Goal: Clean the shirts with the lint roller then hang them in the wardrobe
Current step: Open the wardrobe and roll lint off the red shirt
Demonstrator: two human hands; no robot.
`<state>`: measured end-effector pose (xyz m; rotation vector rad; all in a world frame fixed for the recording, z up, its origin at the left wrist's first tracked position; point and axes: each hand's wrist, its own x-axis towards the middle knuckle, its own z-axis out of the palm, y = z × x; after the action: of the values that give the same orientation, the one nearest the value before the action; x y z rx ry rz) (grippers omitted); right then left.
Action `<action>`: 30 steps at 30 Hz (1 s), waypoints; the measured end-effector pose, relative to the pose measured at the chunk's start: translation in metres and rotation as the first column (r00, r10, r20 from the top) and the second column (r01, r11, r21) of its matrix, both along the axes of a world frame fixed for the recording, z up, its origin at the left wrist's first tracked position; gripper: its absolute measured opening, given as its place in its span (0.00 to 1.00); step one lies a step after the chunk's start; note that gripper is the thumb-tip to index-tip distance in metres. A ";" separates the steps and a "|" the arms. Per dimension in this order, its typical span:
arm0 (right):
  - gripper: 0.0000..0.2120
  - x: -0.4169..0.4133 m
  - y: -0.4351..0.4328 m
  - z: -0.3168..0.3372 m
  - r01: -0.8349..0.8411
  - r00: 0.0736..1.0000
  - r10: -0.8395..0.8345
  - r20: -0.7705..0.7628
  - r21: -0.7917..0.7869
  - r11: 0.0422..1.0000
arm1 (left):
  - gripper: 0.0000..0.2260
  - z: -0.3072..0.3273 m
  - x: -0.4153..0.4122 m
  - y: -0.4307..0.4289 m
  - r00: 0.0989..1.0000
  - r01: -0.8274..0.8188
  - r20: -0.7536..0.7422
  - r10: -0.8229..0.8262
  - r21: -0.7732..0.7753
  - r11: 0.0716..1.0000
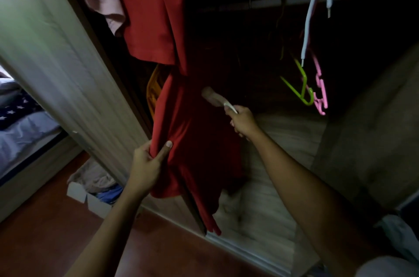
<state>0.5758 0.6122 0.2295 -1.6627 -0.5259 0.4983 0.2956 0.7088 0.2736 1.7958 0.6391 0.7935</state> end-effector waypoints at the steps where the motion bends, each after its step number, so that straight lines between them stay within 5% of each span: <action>1: 0.12 -0.006 0.000 -0.012 -0.032 0.999 0.032 0.000 -0.047 0.998 | 0.07 0.001 0.000 -0.001 1.000 -0.005 -0.003 0.005 0.004 1.000; 6: 0.16 -0.025 -0.005 -0.055 -0.203 0.978 0.211 0.002 -0.262 0.944 | 0.07 -0.004 0.001 0.004 1.000 -0.016 -0.009 0.016 -0.028 0.999; 20: 0.14 0.039 0.024 0.004 0.141 0.990 -0.141 -0.011 -0.045 0.989 | 0.05 -0.005 0.003 -0.007 0.999 0.020 0.033 -0.019 -0.032 0.999; 25: 0.16 -0.005 0.019 -0.066 -0.034 0.999 0.034 -0.003 -0.216 0.976 | 0.05 -0.003 0.002 -0.008 0.999 0.020 0.034 -0.019 -0.024 1.000; 30: 0.18 -0.042 -0.003 -0.111 -0.316 0.943 0.329 -0.041 -0.413 0.854 | 0.05 -0.003 0.004 -0.010 0.999 0.014 0.043 -0.013 -0.024 1.000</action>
<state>0.5336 0.6089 0.1189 -2.0003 -0.7704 0.8819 0.2994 0.6991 0.2707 1.7551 0.6055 0.8101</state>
